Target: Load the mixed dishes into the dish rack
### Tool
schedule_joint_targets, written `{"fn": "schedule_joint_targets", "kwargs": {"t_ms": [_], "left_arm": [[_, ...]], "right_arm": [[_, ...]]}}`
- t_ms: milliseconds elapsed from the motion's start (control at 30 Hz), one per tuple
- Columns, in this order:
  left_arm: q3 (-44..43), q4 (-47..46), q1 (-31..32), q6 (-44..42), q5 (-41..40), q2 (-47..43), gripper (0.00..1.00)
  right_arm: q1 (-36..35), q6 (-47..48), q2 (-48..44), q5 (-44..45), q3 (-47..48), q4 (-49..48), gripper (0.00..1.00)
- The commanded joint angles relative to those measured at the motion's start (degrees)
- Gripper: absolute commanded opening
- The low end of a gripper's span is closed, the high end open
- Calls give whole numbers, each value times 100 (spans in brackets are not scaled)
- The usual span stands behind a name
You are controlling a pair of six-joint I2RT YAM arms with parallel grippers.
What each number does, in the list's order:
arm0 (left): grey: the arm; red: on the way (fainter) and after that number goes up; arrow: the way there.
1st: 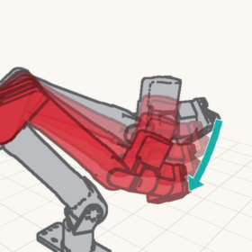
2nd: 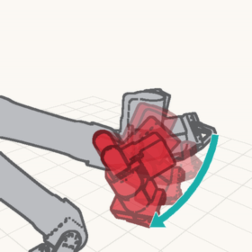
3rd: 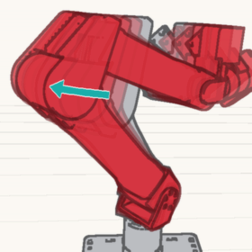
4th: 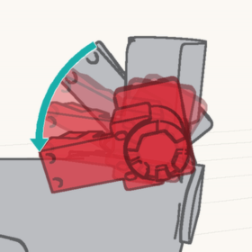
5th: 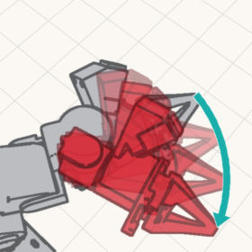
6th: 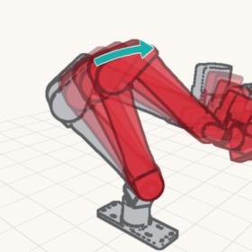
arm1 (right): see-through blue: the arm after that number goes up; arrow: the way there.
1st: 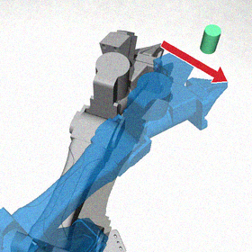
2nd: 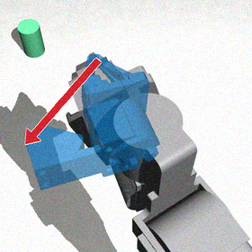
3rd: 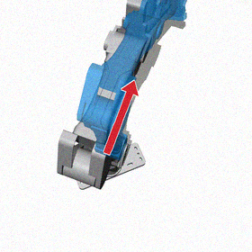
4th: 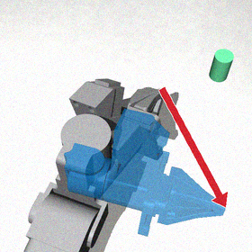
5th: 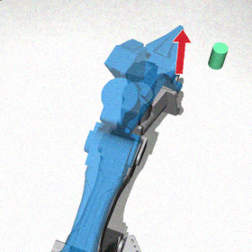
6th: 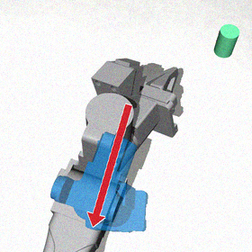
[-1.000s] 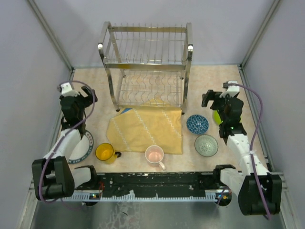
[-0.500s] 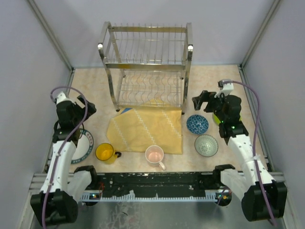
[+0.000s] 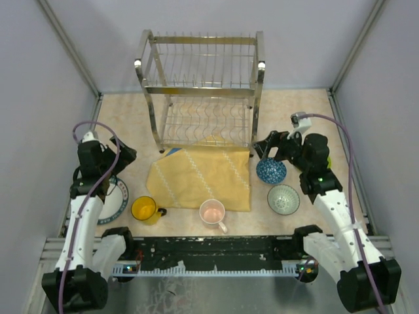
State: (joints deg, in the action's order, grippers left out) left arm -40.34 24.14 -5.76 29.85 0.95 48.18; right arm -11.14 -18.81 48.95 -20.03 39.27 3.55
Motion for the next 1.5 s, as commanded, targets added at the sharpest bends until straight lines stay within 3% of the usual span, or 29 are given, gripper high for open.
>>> {"fn": "schedule_joint_targets", "kwargs": {"t_ms": [0, 200, 333, 433, 600, 733, 800, 900, 1100, 1200, 1467], "left_arm": [[-17, -431, 14, 49, 595, -411, 100], [555, -906, 13, 1049, 59, -1313, 100], [791, -804, 15, 879, -78, -1604, 100], [403, 50, 14, 780, -385, -1034, 100], [26, 666, 18, 899, -892, -542, 100], [-234, 1236, 5, 867, -1497, -175, 94], [-379, 1551, 5, 740, -1760, 116, 90], [-494, 1592, 0, 407, -1842, 432, 87], [-1102, 2150, 13, -198, -1898, 1570, 63], [-1474, 2486, 43, -236, -1804, 2073, 58], [-1603, 2730, 279, 47, -1931, 2787, 62]], "right_arm": [[-66, -132, -212, -305, 308, -64, 96], [-91, -192, -209, -365, 357, -95, 96], [-121, -280, -84, -532, 442, -70, 99], [-202, -245, -28, -754, 474, 50, 100], [-710, -180, 210, -1446, 478, 337, 100], [-1811, -277, 446, -964, 542, 348, 100], [-2030, -346, 606, -842, 551, 228, 100], [-2059, -412, 772, -957, 586, 98, 100], [-2061, -274, 973, -951, 635, 121, 100], [-2059, -236, 1060, -951, 642, 117, 100], [-2059, -110, 1182, -897, 640, 111, 100]]}}
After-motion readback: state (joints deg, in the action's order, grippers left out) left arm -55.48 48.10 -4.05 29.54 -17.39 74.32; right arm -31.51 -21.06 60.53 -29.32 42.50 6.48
